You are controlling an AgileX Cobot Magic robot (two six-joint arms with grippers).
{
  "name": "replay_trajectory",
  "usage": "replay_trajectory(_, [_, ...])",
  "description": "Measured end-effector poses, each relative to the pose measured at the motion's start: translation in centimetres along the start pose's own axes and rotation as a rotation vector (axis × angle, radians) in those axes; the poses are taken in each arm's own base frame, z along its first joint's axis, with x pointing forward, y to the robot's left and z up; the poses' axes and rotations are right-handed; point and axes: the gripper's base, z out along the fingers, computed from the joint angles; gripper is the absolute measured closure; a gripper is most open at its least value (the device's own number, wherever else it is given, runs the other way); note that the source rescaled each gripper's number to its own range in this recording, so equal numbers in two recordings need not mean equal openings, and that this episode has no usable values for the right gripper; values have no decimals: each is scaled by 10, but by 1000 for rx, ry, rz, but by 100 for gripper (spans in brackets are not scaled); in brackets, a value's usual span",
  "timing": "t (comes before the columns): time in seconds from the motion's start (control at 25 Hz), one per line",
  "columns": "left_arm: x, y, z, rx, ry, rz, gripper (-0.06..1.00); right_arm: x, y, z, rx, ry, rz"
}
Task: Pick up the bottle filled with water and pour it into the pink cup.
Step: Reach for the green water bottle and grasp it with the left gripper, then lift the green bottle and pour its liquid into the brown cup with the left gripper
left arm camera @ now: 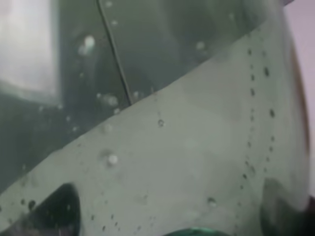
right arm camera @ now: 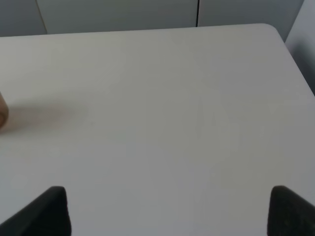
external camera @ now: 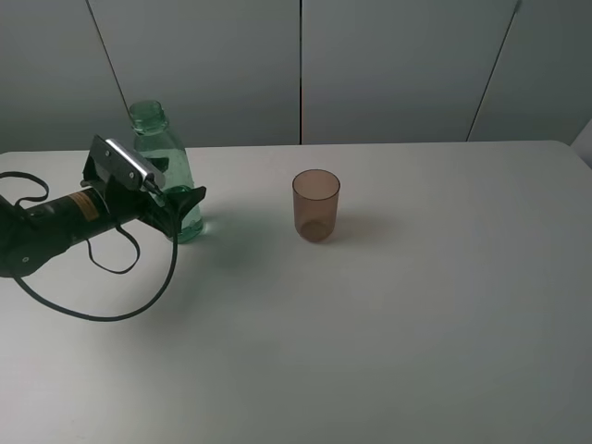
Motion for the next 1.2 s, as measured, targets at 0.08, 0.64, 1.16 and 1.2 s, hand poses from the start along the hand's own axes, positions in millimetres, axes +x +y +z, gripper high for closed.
replay_trajectory(0.08, [-1, 0, 1, 0, -7, 2, -4, 0, 0, 0, 0, 0, 0])
replay_trajectory(0.64, [-2, 2, 4, -9, -7, -11, 85, 0, 0, 0, 0, 0, 0])
replay_trajectory(1.16, [-79, 44, 73, 124, -255, 379, 91, 0, 0, 0, 0, 0, 0])
replay_trajectory(1.2, [-87, 46, 78, 139, -266, 424, 91, 0, 0, 0, 0, 0, 0])
